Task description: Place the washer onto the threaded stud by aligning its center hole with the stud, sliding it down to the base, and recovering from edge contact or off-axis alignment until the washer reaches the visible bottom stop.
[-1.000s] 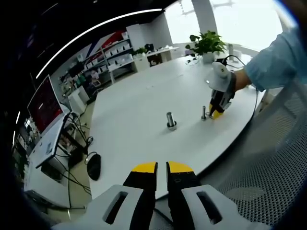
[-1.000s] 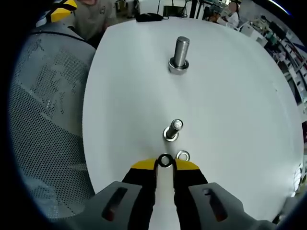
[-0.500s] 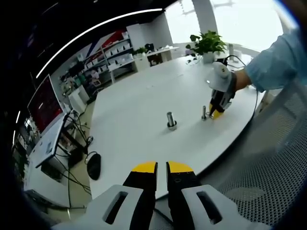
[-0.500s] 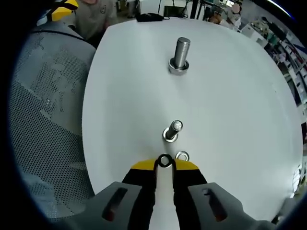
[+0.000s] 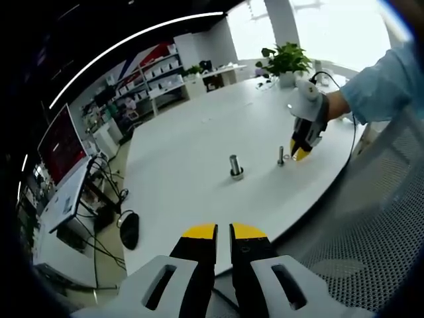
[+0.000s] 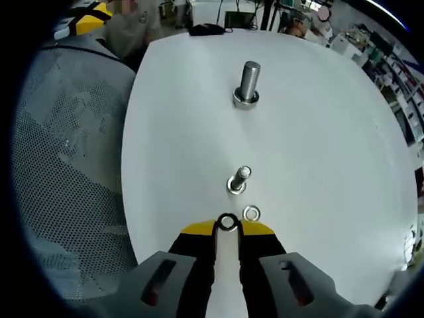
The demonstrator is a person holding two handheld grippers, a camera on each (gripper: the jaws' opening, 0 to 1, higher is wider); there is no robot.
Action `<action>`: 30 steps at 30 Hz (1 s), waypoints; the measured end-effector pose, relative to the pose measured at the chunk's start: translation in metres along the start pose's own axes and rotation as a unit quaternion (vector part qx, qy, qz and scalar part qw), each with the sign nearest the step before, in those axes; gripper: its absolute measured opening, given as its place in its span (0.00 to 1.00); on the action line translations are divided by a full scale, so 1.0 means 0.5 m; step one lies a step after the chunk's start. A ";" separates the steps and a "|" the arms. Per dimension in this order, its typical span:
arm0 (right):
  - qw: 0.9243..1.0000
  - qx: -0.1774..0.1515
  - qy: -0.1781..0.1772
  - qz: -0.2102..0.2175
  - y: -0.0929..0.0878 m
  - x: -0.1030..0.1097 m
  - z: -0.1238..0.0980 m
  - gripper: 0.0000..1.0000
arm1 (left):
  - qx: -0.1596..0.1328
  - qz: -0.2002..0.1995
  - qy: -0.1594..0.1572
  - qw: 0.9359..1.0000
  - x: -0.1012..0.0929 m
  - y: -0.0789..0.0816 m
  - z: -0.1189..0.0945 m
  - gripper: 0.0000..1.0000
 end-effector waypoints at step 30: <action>0.998 -0.057 -0.023 0.000 0.039 0.009 -0.102 0.13 | -0.001 0.004 -0.005 1.000 -0.004 0.001 -0.001 0.05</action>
Point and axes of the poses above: the point that each gripper's makers call its tool centre point, and the gripper's own axes: z roughly forward along the fingers, x roughly to its left, y roughly out of its top, the point moved 2 cm from there along -z, roughly backward along the fingers, and after that the axes turned 11 degrees about z, right-handed, at the moved point
